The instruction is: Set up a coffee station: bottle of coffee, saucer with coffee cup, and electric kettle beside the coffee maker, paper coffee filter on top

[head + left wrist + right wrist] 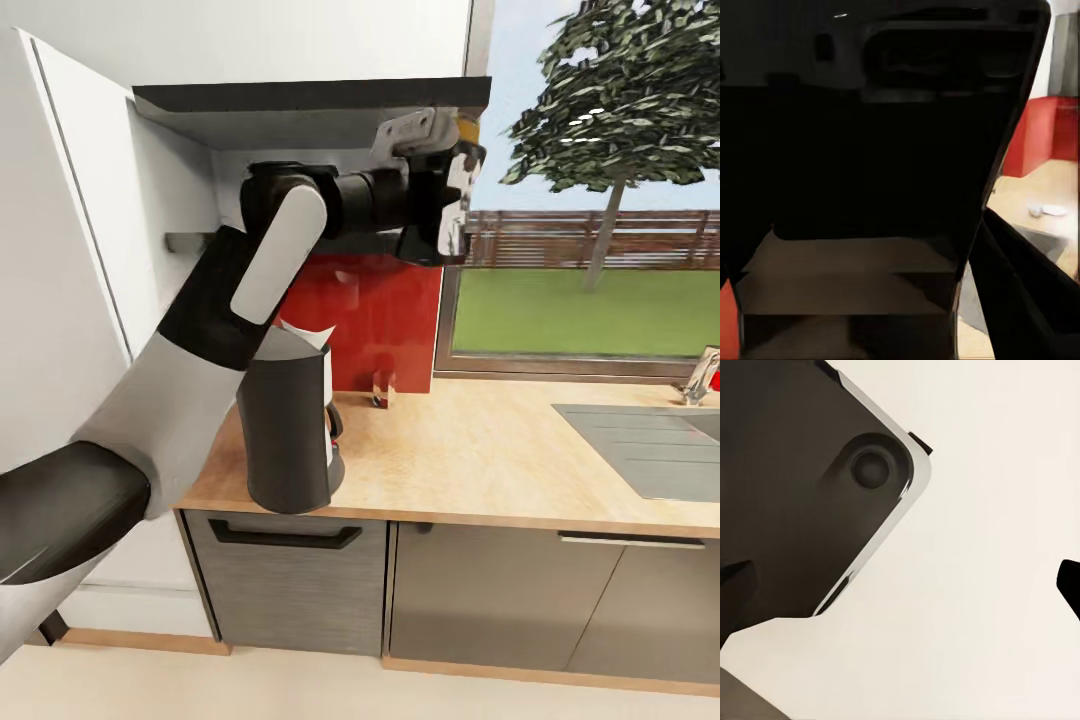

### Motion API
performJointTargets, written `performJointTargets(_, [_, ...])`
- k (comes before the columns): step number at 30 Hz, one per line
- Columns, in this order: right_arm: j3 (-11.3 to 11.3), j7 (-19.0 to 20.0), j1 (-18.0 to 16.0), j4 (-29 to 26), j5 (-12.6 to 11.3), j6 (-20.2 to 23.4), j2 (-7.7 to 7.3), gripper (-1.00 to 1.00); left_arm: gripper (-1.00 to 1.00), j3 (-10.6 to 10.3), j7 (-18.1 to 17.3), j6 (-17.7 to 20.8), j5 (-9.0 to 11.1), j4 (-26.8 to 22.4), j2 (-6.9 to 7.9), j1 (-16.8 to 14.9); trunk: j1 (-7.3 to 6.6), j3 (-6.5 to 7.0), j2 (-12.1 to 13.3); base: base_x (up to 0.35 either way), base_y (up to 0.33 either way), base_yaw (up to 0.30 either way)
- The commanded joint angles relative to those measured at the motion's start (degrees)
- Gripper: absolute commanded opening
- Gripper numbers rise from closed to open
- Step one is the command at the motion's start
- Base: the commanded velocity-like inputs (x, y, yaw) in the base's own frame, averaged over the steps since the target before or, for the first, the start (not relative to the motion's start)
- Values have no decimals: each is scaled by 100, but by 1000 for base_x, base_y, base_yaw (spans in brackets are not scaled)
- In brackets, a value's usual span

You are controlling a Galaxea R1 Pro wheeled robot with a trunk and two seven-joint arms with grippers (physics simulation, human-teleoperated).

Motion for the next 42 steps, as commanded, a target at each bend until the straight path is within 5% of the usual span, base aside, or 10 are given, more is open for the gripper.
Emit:
performJointTargets(1, [27,33,-8,19,-49,-34,2,100,-100,5,-14,23,-44,-3,-1,-2,1,-9,-8,0,0,0])
performJointTargets(6, [26,33,-8,19,-49,-39,0,100,-100,14,-602,-4,-48,-411,43,682,1,-9,-8,0,0,0])
performJointTargets(18, [27,33,-8,19,-49,-40,0,100,-100,8,-778,4,-44,-1746,513,1967,1,-9,-8,0,0,0])
performJointTargets(19, [27,33,-8,19,-49,-41,0,100,-100,7,-1109,-9,-48,-1968,582,2486,1,-9,-8,0,0,0])
performJointTargets(22, [27,33,-8,19,-49,-42,0,100,-100,5,-1428,-43,-50,-2044,731,2842,1,-9,-8,0,0,0])
performJointTargets(23, [27,33,-8,19,-49,-40,0,100,-100,-3,-1642,-260,-51,-2081,895,3281,1,-9,-8,0,0,0])
performJointTargets(28, [23,33,-8,19,-49,-41,0,100,-100,-341,-1922,-465,-52,-2095,1137,3553,1,-9,-8,0,0,0])
performJointTargets(31, [21,33,-8,19,-49,-38,0,100,-100,-685,-1962,-801,-52,-2100,1376,3599,1,-9,-8,0,0,0])
performJointTargets(36, [21,33,-8,19,-48,-35,0,100,-100,-1522,-2350,-1777,-49,-2104,2170,3756,1,-9,-8,0,0,0])
performJointTargets(42, [23,33,-8,19,-45,-36,0,100,-100,-1677,-2875,-2582,-50,-2121,2831,4483,1,-9,-8,0,0,0])
